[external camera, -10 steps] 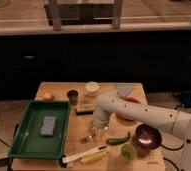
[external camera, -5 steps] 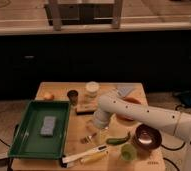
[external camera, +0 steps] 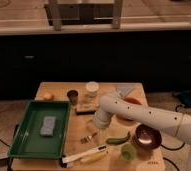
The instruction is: Place fork in table surface
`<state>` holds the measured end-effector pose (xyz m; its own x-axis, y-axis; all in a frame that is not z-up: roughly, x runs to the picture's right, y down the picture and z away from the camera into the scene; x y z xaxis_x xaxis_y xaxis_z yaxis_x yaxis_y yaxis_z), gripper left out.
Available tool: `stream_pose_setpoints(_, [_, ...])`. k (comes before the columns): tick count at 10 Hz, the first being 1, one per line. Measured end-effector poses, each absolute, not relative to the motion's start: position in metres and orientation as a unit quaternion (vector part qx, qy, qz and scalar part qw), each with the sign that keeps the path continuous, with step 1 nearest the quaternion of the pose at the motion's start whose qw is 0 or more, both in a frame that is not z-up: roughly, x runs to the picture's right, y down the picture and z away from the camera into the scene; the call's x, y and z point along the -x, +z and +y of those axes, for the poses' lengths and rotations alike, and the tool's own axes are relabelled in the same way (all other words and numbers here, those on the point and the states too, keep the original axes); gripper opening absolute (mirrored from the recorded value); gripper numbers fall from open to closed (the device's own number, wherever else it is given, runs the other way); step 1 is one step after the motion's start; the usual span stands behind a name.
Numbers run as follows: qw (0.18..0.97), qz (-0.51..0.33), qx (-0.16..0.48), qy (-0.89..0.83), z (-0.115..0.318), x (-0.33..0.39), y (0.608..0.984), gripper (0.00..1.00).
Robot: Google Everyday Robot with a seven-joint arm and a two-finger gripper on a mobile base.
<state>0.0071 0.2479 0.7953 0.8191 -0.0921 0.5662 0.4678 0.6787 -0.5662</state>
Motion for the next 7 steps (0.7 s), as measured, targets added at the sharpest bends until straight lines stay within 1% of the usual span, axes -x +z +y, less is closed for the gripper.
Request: stream_pose_setpoints(7, [0.879, -0.256, 0.369, -0.16, 0.2487, -0.0058, 0.7957, 0.8])
